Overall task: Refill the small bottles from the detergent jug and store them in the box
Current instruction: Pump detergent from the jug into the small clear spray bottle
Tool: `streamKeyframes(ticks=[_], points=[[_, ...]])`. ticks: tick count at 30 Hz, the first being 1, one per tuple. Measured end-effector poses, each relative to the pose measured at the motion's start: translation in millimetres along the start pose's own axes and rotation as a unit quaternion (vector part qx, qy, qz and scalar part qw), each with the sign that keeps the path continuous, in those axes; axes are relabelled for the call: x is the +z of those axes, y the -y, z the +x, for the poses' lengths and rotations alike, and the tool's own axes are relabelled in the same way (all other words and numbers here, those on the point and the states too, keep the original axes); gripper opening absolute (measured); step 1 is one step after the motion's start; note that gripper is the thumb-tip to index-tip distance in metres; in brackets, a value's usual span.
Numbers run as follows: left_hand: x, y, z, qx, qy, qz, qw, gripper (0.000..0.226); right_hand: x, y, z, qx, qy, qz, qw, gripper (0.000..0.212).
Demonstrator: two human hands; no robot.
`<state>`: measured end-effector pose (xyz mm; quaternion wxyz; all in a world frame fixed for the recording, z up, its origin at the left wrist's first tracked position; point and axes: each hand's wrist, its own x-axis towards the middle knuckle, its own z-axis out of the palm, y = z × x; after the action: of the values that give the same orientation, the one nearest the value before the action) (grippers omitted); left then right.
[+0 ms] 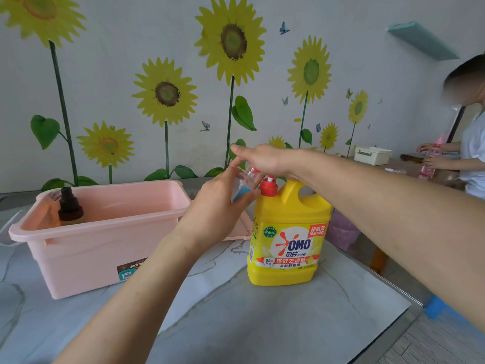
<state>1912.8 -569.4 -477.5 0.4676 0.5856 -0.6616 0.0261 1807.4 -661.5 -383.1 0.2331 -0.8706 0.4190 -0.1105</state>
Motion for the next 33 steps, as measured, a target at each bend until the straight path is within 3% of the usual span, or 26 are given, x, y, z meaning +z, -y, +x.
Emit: streamKeyframes(ticks=[6, 12, 16, 20, 27, 33], points=[[-1.3, -2.0, 1.5, -0.006, 0.001, -0.003, 1.0, 0.039, -5.1, 3.5, 5.7, -0.013, -0.007, 0.014, 1.0, 0.062], [-0.1, 3.1, 0.6, 0.0, -0.006, 0.0, 1.0, 0.055, -0.2, 0.4, 4.6, 0.005, 0.007, -0.033, 0.999, 0.063], [-0.9, 0.4, 0.8, -0.002, -0.003, -0.004, 1.0, 0.043, -4.9, 6.2, 9.6, -0.004, 0.007, -0.025, 1.0, 0.064], [-1.2, 0.2, 1.8, 0.0, 0.0, 0.0, 1.0, 0.056, -1.9, 2.5, 11.6, 0.001, 0.004, -0.034, 0.999, 0.06], [0.4, -1.4, 0.8, -0.007, 0.002, -0.009, 1.0, 0.044, -7.6, 7.2, 7.1, -0.002, 0.028, -0.021, 0.999, 0.061], [1.4, 3.3, 0.5, -0.004, 0.002, -0.002, 1.0, 0.057, 3.0, 0.2, 3.5, -0.004, 0.006, -0.022, 1.0, 0.059]])
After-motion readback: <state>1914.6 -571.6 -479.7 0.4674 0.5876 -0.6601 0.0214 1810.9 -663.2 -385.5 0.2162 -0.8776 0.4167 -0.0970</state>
